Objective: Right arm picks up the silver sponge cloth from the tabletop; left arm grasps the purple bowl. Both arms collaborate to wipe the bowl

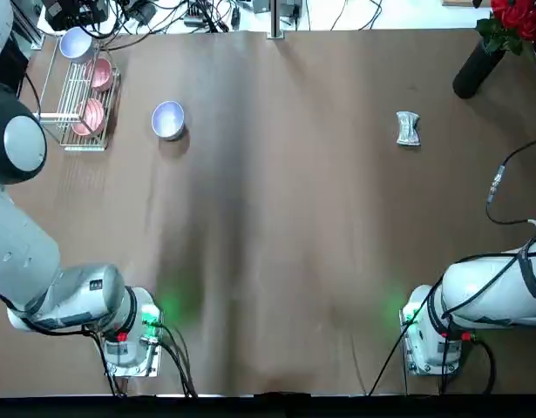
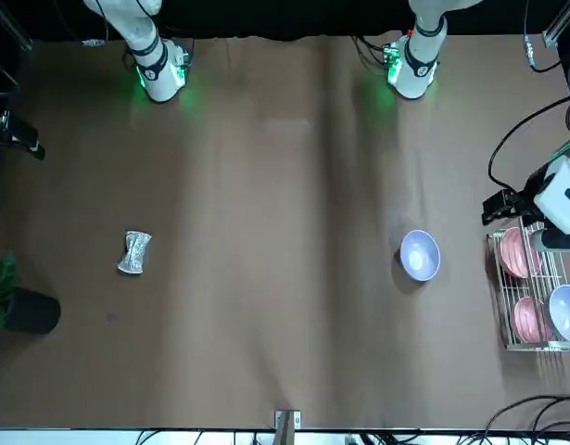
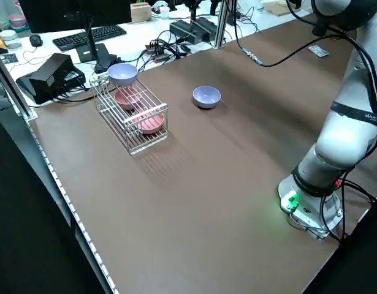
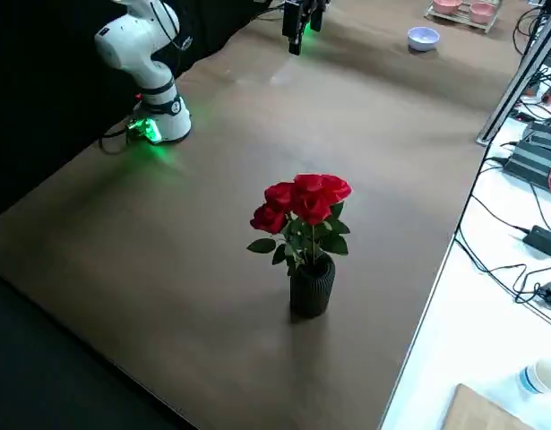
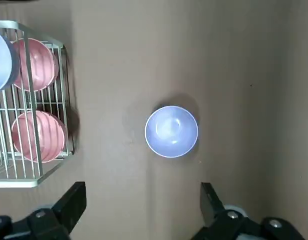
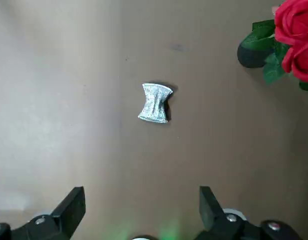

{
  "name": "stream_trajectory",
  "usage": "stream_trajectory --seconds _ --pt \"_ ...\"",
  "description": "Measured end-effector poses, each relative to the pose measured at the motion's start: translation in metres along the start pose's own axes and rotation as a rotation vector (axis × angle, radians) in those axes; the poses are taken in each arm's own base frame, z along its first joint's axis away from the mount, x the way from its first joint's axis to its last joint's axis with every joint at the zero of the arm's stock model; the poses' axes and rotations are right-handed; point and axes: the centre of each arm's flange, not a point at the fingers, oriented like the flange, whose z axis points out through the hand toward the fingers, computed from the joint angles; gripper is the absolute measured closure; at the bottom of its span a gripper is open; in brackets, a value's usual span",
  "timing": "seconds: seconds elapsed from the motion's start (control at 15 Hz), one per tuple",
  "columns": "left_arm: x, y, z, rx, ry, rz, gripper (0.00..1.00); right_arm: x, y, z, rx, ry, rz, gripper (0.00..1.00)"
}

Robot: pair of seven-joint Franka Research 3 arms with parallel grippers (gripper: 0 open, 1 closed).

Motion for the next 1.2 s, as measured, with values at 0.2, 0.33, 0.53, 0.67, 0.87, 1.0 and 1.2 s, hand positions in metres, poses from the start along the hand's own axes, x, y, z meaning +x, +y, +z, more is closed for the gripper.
stream_trajectory --seconds 0.2,0.33,0.53,0.67,0.87,1.0,1.2 --pt "-0.001 -0.005 -0.001 0.012 0.042 -0.003 0.00 0.000 0.000 0.000 0.000 0.001 0.000 0.00" --pt "-0.005 -0.011 0.000 0.021 0.080 -0.003 0.00 0.000 0.000 0.000 0.000 0.001 0.000 0.00" --pt "-0.008 -0.009 -0.003 0.024 0.095 0.000 0.00 0.000 0.000 0.000 0.000 0.001 0.000 0.00" --pt "-0.009 -0.005 -0.003 0.023 0.096 0.007 0.00 0.000 0.000 0.000 0.000 0.001 0.000 0.00" --pt "-0.009 -0.003 -0.005 0.023 0.098 0.012 0.00 0.000 0.000 0.000 0.000 0.001 -0.001 0.00" --pt "-0.009 -0.003 -0.006 0.023 0.096 0.012 0.00 0.000 0.000 0.000 0.000 0.001 -0.001 0.00" --pt "-0.011 0.001 -0.012 0.023 0.098 0.017 0.00 0.000 0.000 0.000 0.000 0.001 -0.001 0.00"
